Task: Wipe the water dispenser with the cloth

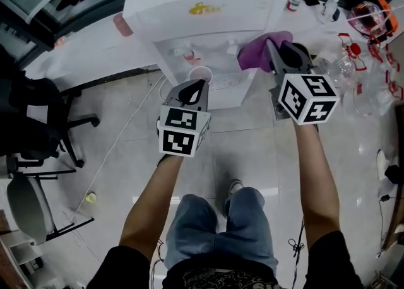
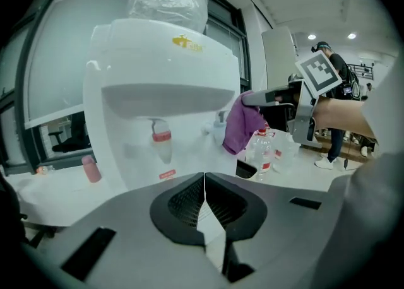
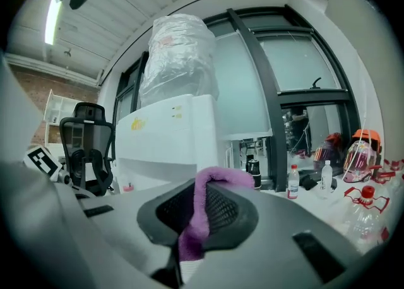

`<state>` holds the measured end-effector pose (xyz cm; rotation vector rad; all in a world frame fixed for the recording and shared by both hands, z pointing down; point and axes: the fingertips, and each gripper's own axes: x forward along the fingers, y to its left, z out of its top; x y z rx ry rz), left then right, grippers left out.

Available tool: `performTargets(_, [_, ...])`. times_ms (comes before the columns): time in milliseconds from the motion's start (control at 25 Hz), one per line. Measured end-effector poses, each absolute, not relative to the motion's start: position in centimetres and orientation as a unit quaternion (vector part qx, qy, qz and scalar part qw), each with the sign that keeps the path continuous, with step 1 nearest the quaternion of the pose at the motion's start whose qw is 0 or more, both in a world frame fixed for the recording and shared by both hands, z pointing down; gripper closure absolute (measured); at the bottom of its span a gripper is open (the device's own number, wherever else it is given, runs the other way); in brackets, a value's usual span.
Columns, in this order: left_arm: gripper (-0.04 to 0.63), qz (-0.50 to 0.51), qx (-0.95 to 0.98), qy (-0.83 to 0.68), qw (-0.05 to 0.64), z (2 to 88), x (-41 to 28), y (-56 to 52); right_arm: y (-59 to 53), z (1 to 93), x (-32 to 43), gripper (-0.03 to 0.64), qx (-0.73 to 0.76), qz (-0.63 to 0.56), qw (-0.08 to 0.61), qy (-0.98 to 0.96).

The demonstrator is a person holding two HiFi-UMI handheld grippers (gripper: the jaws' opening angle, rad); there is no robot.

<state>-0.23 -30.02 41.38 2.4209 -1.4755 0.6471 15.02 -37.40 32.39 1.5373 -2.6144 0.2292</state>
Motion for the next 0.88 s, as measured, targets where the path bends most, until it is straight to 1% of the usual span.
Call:
performTargets(200, [0.569,0.206,0.838,-0.496,0.094,44.4,-0.2,-31.1,-37.2,34.7,14.5,0.584,0.512,0.049,0.038,-0.857])
performTargets(520, [0.569,0.182,0.851,-0.489,0.057,48.7,0.2,-32.4,-36.9,40.9,14.8,0.584,0.526,0.03,0.029,-0.849])
performTargets(880, [0.569,0.159,0.856,-0.491,0.021,48.5,-0.9,-32.0,-36.8,47.4,15.0,0.584,0.543,0.061,0.039,-0.837])
